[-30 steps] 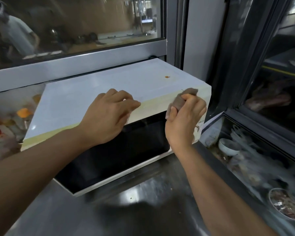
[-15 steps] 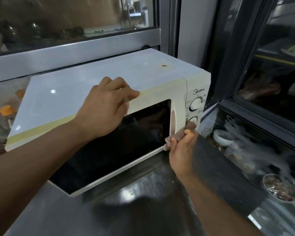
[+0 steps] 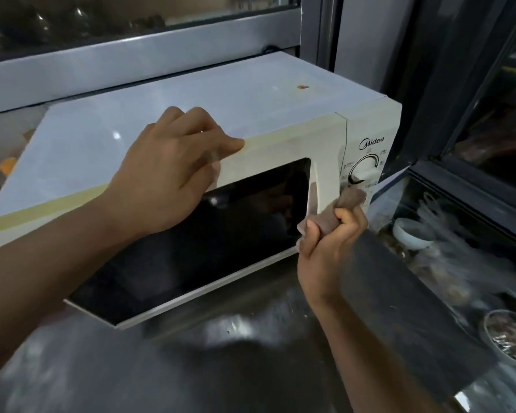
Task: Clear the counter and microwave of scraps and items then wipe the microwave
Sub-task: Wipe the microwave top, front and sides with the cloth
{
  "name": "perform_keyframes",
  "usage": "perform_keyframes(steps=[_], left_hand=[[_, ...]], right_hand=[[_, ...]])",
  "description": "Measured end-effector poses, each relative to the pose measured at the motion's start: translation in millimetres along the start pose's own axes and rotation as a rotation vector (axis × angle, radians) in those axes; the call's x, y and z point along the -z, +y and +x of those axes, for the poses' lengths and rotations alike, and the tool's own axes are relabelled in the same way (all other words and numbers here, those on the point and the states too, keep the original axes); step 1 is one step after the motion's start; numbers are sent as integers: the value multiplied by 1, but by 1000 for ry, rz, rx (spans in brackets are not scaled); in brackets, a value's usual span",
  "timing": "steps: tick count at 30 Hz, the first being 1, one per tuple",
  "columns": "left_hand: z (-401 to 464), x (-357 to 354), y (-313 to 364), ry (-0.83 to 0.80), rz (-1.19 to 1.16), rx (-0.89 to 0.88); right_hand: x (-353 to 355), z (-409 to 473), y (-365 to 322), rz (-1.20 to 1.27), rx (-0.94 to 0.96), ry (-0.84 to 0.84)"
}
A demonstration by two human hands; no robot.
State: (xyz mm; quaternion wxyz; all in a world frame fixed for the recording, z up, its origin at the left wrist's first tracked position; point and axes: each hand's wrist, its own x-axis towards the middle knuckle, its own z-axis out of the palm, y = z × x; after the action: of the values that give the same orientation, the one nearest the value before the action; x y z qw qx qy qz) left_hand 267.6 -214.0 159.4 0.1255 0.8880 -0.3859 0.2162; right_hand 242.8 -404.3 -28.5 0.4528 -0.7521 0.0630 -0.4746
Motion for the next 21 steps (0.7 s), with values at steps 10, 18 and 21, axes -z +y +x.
perform_keyframes(steps=[10, 18, 21], left_hand=[[-1, 0, 4, 2, -3, 54], [-1, 0, 3, 26, -18, 50], [0, -2, 0, 34, -29, 36]], right_hand=[[1, -37, 12, 17, -547, -187], [-4, -33, 0, 34, -692, -72], [-14, -37, -6, 16, -724, -1]])
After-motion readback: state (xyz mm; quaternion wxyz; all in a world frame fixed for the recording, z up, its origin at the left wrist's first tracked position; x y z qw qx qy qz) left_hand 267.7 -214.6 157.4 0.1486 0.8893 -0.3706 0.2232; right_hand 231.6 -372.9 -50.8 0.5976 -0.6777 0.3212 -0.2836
